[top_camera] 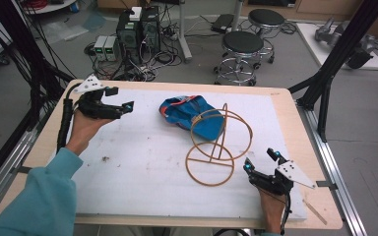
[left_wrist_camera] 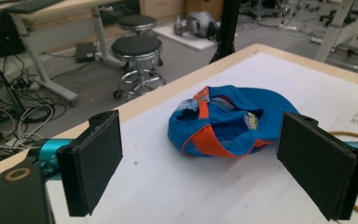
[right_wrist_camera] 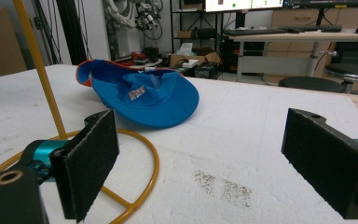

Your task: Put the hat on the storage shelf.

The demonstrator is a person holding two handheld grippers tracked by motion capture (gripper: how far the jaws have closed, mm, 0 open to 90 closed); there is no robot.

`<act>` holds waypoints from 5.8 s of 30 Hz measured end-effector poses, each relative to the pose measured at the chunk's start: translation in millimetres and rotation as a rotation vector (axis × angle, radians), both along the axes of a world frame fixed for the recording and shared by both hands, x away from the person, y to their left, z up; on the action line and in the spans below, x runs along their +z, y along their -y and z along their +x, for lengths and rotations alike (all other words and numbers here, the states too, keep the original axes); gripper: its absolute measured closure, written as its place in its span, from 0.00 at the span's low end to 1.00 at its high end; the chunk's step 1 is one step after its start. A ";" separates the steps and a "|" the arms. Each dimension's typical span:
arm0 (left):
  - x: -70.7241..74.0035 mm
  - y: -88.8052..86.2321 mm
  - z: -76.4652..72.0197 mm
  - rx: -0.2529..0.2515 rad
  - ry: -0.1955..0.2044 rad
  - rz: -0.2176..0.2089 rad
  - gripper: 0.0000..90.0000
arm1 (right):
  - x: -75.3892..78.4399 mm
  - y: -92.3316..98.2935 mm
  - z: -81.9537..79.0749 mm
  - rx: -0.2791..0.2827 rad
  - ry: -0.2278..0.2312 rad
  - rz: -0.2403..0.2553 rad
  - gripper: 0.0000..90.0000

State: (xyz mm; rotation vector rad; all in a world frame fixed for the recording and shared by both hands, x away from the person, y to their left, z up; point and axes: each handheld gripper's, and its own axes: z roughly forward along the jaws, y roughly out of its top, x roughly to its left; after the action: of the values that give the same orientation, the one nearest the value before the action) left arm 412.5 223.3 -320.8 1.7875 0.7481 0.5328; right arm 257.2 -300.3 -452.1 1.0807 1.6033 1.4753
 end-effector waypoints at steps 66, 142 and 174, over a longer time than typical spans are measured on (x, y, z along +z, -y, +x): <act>-89.1 135.7 107.4 0.010 -0.250 0.305 0.39 | -0.5 2.9 -0.6 0.000 0.005 0.032 0.11; 32.9 14.6 20.7 -0.054 -0.151 -0.059 0.94 | -0.6 2.1 -1.3 -0.005 0.012 0.028 0.11; 79.7 -41.7 -3.2 0.035 -0.077 -0.045 0.94 | -0.6 1.4 -1.2 -0.008 0.014 0.019 0.11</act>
State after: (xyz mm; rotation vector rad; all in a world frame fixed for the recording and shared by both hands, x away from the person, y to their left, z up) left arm 409.3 265.0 -241.1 1.7642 0.8400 0.4693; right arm 256.0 -301.8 -452.8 1.0838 1.5761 1.4926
